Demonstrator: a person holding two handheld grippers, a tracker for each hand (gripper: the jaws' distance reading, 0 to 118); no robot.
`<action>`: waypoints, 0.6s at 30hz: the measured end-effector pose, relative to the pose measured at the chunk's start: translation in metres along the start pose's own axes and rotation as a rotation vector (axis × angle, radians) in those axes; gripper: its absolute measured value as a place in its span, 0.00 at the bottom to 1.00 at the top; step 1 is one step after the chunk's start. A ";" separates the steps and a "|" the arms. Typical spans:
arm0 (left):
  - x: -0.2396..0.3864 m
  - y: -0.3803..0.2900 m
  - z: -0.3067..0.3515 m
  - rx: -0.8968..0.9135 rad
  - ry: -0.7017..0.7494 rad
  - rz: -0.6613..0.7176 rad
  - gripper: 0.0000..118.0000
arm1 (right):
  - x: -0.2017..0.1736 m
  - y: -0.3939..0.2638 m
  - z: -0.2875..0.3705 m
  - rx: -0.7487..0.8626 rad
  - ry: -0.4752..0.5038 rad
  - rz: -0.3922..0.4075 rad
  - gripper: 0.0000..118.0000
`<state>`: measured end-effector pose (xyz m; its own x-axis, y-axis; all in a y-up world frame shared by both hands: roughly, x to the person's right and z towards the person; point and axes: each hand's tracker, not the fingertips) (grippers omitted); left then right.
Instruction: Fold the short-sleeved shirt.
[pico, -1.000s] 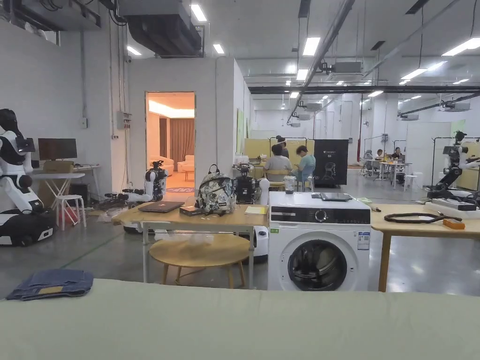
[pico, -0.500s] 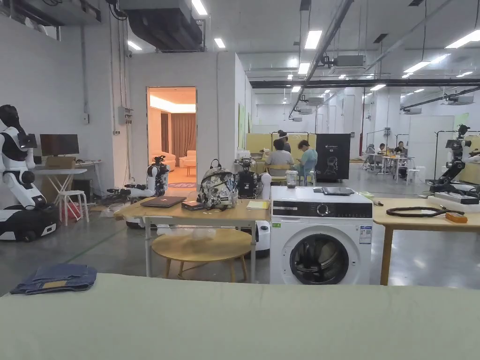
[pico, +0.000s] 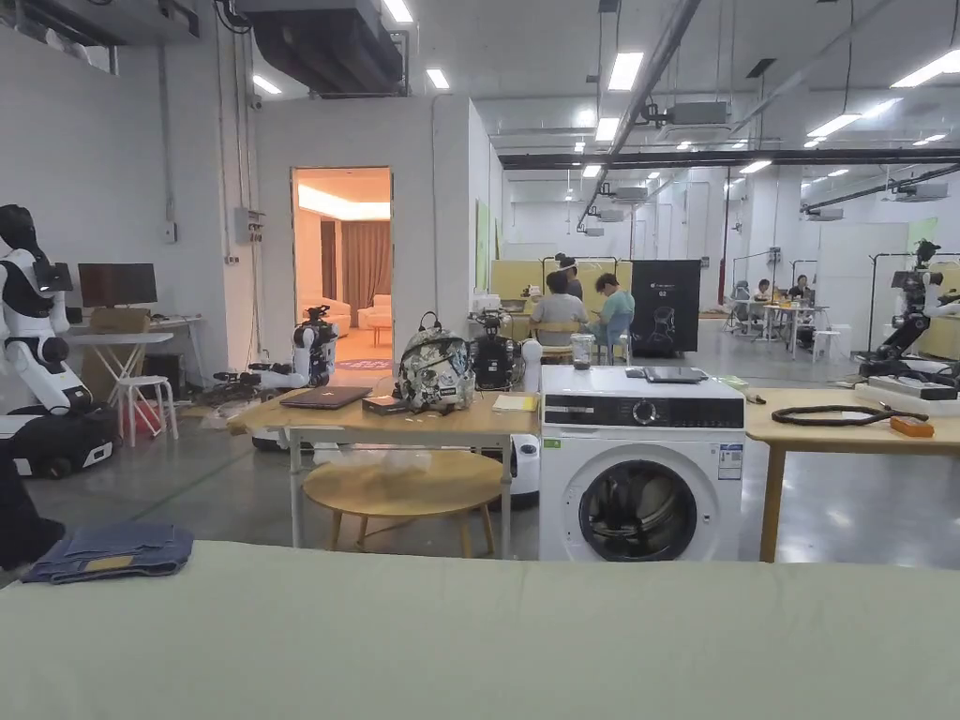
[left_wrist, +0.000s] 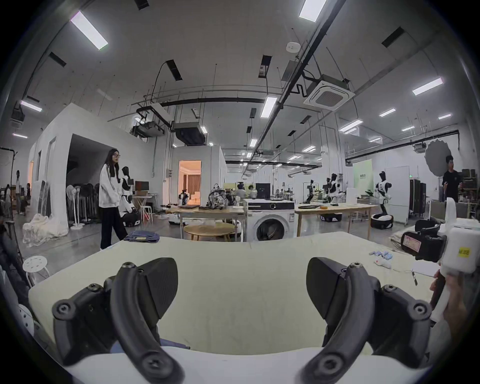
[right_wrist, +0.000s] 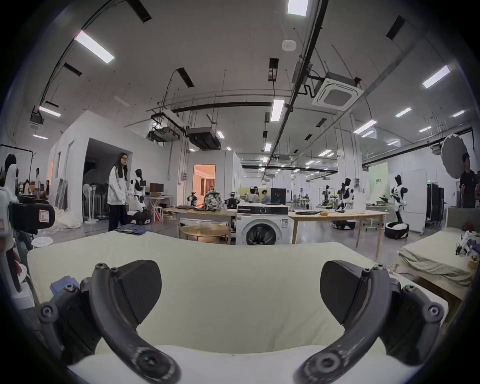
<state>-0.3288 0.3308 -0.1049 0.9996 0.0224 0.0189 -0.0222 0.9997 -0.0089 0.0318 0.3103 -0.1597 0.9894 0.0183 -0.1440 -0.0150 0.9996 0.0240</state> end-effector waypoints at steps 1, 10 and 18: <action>0.000 0.000 0.000 -0.003 -0.003 0.005 0.86 | 0.000 -0.001 -0.001 -0.007 0.001 0.001 1.00; -0.003 -0.001 -0.001 -0.007 0.008 0.026 0.86 | 0.002 -0.003 -0.011 -0.096 0.001 0.018 1.00; -0.001 0.000 -0.001 -0.016 0.007 0.022 0.86 | -0.004 -0.005 -0.016 -0.114 -0.044 0.010 1.00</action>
<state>-0.3299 0.3305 -0.1064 0.9989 0.0445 0.0116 -0.0442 0.9987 -0.0254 0.0260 0.3055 -0.1754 0.9945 0.0295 -0.1008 -0.0385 0.9954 -0.0882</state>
